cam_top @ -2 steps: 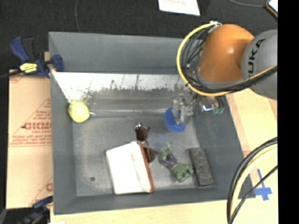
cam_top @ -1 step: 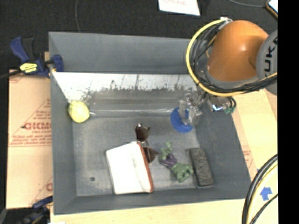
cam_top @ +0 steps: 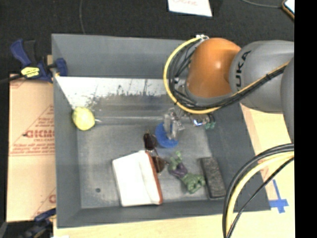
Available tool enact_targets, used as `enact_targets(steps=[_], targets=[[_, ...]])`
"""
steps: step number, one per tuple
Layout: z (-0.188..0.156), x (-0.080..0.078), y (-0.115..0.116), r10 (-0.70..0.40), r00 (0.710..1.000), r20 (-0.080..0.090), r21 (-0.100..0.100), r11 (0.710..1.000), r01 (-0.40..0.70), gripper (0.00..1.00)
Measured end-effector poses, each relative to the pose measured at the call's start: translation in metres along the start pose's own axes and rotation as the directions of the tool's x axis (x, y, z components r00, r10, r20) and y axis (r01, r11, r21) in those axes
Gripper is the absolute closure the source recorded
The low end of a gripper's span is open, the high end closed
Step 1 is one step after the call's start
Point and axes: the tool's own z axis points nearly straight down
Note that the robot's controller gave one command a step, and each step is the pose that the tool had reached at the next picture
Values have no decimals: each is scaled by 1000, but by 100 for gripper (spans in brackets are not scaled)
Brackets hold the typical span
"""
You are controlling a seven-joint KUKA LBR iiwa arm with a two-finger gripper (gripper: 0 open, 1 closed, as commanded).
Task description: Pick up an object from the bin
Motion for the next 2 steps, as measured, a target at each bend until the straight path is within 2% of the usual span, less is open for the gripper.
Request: enact_targets(steps=[1,2], targets=[[-32,0,-33,-184,983,26,25,983,184,100],[50,-13,20,-120,993,16,10,993,119,100]])
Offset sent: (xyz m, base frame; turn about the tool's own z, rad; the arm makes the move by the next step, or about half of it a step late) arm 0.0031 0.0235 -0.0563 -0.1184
